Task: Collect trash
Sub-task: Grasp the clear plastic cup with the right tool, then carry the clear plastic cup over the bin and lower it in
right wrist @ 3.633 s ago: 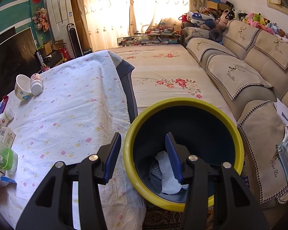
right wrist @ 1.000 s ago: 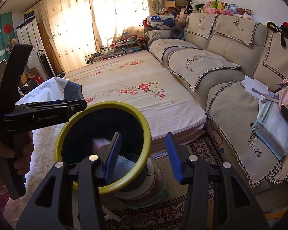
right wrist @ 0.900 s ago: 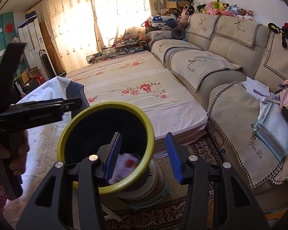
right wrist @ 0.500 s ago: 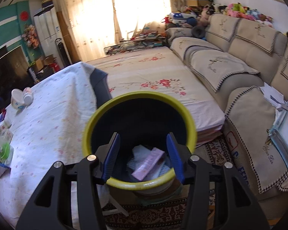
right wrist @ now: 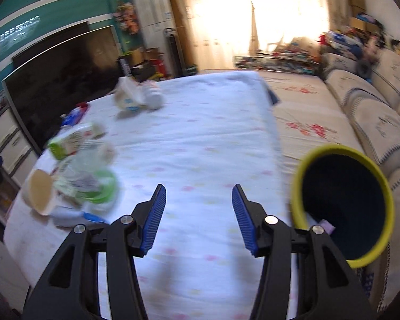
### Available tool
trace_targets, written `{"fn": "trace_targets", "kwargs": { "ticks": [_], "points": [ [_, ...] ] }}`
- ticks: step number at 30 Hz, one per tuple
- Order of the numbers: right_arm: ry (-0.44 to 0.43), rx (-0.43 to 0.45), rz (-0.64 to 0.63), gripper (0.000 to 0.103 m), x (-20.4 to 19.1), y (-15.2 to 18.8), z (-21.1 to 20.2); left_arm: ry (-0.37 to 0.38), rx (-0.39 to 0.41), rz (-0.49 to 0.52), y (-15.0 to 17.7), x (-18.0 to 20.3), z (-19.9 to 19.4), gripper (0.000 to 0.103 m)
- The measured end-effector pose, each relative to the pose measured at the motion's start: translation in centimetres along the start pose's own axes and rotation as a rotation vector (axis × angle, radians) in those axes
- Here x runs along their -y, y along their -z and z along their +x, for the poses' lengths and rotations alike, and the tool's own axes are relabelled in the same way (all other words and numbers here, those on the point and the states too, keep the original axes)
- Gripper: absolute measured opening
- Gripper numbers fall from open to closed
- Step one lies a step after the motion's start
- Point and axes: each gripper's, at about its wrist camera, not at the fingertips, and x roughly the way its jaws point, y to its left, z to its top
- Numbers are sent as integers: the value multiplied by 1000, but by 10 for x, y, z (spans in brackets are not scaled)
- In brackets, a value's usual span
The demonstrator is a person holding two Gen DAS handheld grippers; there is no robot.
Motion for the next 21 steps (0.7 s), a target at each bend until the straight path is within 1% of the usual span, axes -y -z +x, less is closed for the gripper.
{"fn": "trace_targets", "kwargs": {
  "ticks": [3, 6, 8, 10, 12, 15, 18, 20, 21],
  "points": [
    [-69, 14, -46, 50, -37, -8, 2, -25, -8, -49, 7, -32, -1, 98],
    [-95, 17, -84, 50, -67, -10, 8, -21, -16, -60, 15, -46, 1, 98],
    [-94, 4, -107, 50, -83, -11, 16, -13, -20, -59, 19, -49, 2, 98],
    [-81, -15, -117, 50, -91, -10, 25, 1, -25, -59, 20, -45, 5, 98],
    [-71, -33, -120, 52, -98, -8, 35, 13, -33, -59, 22, -42, 9, 98],
    [-51, -60, -129, 53, -102, -9, 49, 22, -49, -60, 24, -40, 16, 98],
    [-52, -85, -133, 55, -103, -8, 61, 25, -59, -60, 25, -36, 21, 98],
    [-44, -86, -139, 55, -105, -8, 66, 23, -63, -57, 25, -34, 23, 98],
    [-38, -87, -139, 54, -105, -8, 68, 21, -65, -55, 25, -32, 24, 98]
  ]
}}
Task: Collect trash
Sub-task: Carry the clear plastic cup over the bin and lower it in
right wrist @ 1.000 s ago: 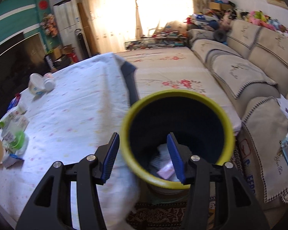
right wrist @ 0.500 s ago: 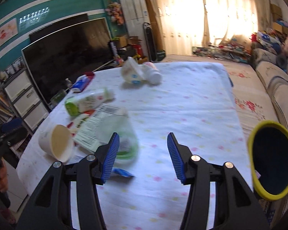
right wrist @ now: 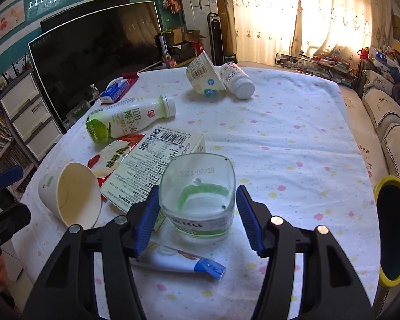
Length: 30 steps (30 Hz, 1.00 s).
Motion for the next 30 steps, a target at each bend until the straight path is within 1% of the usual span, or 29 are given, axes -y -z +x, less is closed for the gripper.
{"fn": "trace_targets", "kwargs": {
  "ticks": [1, 6, 10, 13, 18, 23, 27, 30],
  "points": [
    [8, 2, 0, 49, 0, 0, 1, 0, -2, 1, 0, 1, 1, 98],
    [-2, 21, 8, 49, 2, 1, -6, -1, -10, 5, 3, 4, 4, 98],
    [3, 76, 41, 49, 16, -2, -27, 4, -15, 10, 5, 7, 6, 98],
    [30, 124, 82, 49, 36, -5, -47, 5, -21, 15, 5, 10, 8, 98],
    [124, 177, 180, 49, 88, 0, -74, 7, -31, 19, 6, 12, 12, 98],
    [255, 201, 323, 49, 158, 18, -95, 8, -33, 26, 7, 16, 14, 98],
    [362, 198, 424, 49, 211, 38, -108, 10, -39, 32, 7, 21, 16, 98],
    [429, 171, 470, 49, 240, 51, -105, 12, -49, 38, 7, 25, 20, 98]
  ]
}}
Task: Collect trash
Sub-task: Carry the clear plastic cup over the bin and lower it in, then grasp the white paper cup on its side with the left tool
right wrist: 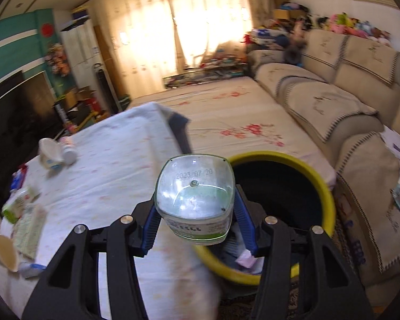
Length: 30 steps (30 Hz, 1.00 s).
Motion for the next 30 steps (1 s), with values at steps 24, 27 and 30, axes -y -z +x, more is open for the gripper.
{"fn": "trace_targets", "kwargs": {
  "ticks": [24, 27, 30],
  "points": [
    [100, -147, 28, 54, 33, 31, 67, -74, -58, -62, 4, -24, 21, 98],
    [97, -150, 22, 54, 31, 32, 66, -89, -57, -83, 3, -31, 20, 98],
    [92, -156, 19, 54, 29, 32, 67, -112, -58, -98, 3, -37, 20, 98]
  ]
}}
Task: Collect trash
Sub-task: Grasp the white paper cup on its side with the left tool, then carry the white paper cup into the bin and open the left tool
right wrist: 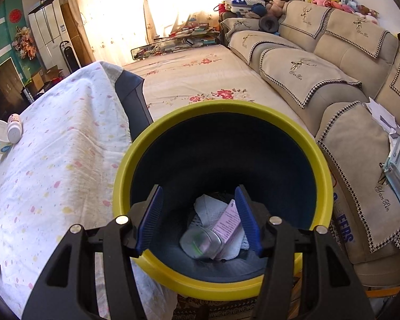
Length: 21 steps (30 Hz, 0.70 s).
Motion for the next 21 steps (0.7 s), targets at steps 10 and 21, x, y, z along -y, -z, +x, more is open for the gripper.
{"fn": "trace_targets", "kwargs": {
  "ticks": [10, 21],
  "points": [
    [-20, -8, -14, 54, -6, 1, 1, 19, -53, -43, 0, -10, 18, 98],
    [-35, -11, -22, 54, -7, 3, -2, 48, -61, -53, -2, -11, 24, 84]
  ]
}}
